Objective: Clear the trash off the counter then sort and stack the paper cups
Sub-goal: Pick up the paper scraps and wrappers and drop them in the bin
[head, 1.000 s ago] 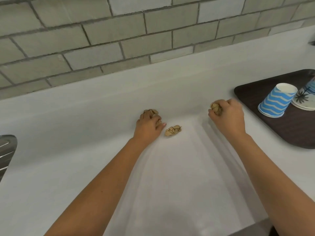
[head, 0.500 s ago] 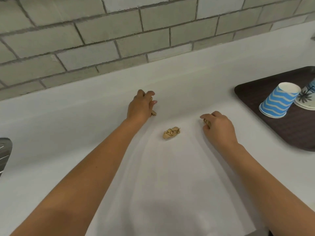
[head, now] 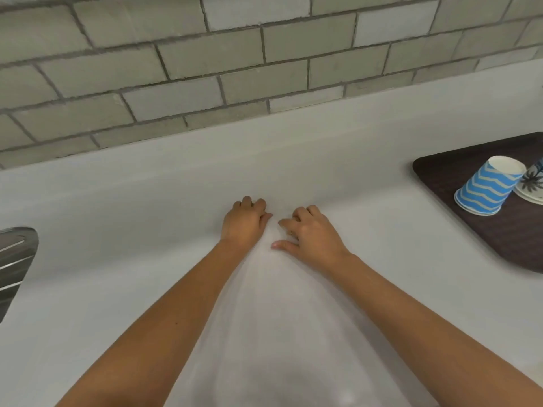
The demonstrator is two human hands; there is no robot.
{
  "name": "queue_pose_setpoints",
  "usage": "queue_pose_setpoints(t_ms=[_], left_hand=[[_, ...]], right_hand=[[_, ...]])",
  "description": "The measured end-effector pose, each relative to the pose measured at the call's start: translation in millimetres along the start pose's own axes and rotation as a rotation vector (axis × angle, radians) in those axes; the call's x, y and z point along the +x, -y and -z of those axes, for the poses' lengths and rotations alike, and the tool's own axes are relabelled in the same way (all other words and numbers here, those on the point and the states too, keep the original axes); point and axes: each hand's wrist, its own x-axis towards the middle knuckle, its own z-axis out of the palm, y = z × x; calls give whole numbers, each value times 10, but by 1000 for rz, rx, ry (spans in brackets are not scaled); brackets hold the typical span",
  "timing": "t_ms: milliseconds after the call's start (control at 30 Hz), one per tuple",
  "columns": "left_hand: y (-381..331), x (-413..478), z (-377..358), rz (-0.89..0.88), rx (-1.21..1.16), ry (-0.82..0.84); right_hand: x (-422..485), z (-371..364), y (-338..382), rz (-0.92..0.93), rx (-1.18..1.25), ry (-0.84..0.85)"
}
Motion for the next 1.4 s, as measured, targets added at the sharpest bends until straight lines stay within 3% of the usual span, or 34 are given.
queue_pose_setpoints(t_ms=[167, 500, 633, 767, 967, 1233, 1400], left_hand=[[141, -486, 123, 68, -119, -115], [254, -1765, 946, 479, -754, -85], [348, -2445, 1166, 512, -912, -27], [431, -3052, 1261, 497, -935, 72], [437, -3706, 1511, 442, -985, 57], [485, -4545, 1438, 498, -1244, 88], [609, -5058, 903, 690, -1213, 111]], right_hand=[[-68, -138, 40, -44, -44, -168], [-506, -48, 653, -271, 211, -136], [-952, -108, 1236, -294, 336, -90], [-1250, -171, 1604, -359, 250, -8], [-1679, -72, 2202, -435, 266, 47], [-2702, -457, 3303, -323, 993, -54], [-2977, -1186, 3316, -501, 1180, 16]])
